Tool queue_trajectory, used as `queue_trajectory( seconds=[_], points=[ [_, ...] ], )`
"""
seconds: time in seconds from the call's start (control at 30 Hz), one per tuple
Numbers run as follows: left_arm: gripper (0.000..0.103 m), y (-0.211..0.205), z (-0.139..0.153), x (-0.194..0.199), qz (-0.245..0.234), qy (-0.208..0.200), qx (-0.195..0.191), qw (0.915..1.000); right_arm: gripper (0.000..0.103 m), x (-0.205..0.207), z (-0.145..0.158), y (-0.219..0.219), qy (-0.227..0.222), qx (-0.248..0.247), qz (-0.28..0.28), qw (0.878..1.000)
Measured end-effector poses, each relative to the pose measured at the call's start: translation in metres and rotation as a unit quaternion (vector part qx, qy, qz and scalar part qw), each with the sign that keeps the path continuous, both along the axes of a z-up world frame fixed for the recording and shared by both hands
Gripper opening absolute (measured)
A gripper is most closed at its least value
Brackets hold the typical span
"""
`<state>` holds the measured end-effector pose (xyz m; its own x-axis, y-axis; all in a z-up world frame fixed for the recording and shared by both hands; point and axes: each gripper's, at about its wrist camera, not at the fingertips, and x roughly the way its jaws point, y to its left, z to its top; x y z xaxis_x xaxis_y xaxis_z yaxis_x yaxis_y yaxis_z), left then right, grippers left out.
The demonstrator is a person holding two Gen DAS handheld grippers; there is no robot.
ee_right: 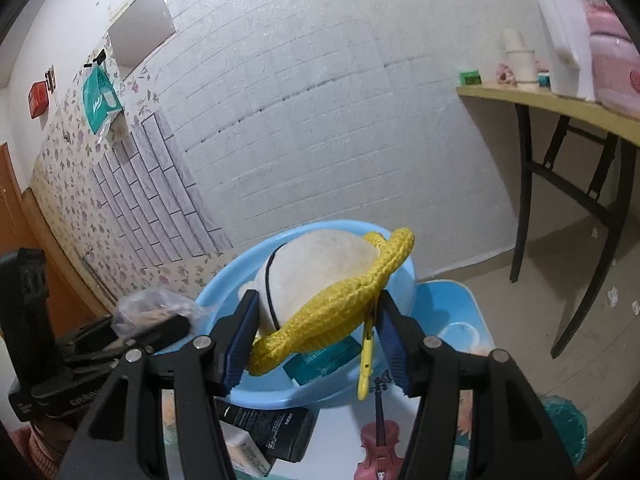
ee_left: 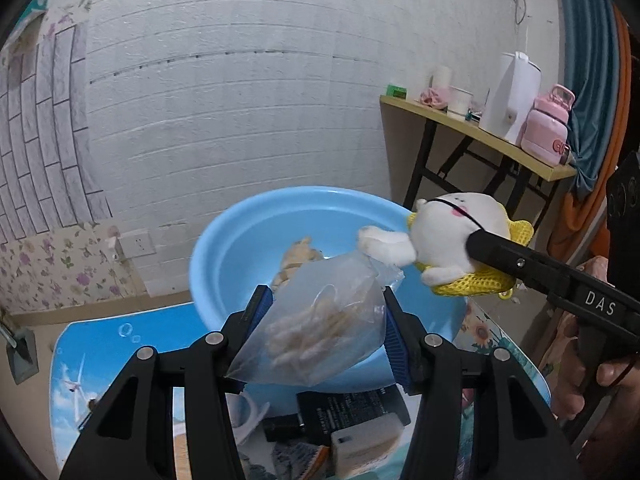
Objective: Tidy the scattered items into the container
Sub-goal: 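Carry the swab bag and white plush into the basin and open both tools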
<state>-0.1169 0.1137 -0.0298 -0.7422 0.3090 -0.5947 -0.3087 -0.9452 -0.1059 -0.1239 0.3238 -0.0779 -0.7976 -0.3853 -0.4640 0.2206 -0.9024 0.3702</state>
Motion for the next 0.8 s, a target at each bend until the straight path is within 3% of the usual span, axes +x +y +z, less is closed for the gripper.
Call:
queue_trajectory(
  seconds=[0.27,0.43,0.8],
  points=[
    [0.056,0.010,-0.011,-0.008,-0.012,-0.013,-0.004,0.9998,0.059,-0.004,-0.006,-0.001,0.001,0.010,0.012,1.000],
    [0.077,0.010,-0.008,-0.002,-0.006,0.006,-0.014,0.9999,0.063,0.000,-0.004,0.003,0.010,0.004,0.011,1.000],
    [0.078,-0.005,-0.009,0.017,0.001,0.005,-0.003,1.0000,0.064,0.014,-0.001,-0.002,0.010,0.013,0.020,1.000]
  ],
)
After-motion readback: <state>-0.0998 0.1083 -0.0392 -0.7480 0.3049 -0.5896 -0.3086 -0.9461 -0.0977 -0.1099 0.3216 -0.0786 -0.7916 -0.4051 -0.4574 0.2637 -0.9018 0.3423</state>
